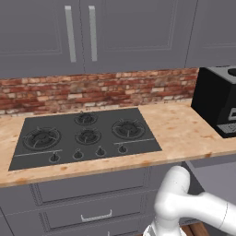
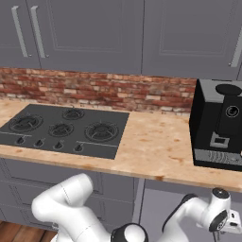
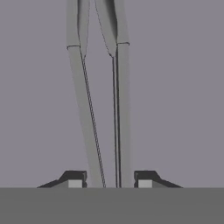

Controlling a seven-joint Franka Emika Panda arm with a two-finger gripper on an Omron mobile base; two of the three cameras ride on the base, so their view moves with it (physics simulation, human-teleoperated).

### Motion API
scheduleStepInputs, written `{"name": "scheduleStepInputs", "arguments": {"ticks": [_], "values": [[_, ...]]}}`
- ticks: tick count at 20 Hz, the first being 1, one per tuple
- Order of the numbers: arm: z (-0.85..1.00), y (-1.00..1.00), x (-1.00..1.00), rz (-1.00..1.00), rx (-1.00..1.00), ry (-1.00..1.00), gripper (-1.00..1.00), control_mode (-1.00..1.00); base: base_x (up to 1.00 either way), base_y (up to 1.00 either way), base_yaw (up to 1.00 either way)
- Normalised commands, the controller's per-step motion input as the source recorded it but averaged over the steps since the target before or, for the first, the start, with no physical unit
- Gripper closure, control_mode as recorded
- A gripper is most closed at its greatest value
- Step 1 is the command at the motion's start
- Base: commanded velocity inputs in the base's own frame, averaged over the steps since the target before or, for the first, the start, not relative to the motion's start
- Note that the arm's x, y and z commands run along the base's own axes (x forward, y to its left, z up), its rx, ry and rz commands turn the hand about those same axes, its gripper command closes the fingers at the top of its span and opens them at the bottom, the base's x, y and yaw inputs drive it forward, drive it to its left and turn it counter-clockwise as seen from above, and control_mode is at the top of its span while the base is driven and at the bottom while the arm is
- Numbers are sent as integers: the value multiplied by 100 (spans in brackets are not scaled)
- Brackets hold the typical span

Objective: Take the tongs from the drawer on the right and place them on the dining counter next to the tray containing the kebab skewer.

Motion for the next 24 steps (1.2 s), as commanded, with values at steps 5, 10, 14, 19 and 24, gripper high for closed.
{"name": "scheduleStepInputs", "arguments": {"ticks": [5,10,14,19,24], "values": [[34,-11,-10,0,0,5,100,-100,0,0,0],[31,-9,-22,1,0,0,100,-100,0,0,0],[35,-17,-29,1,0,0,100,-100,0,0,0],[44,-6,-27,1,0,0,100,-100,0,0,0],[53,12,-15,0,0,0,100,-100,0,0,0]]}}
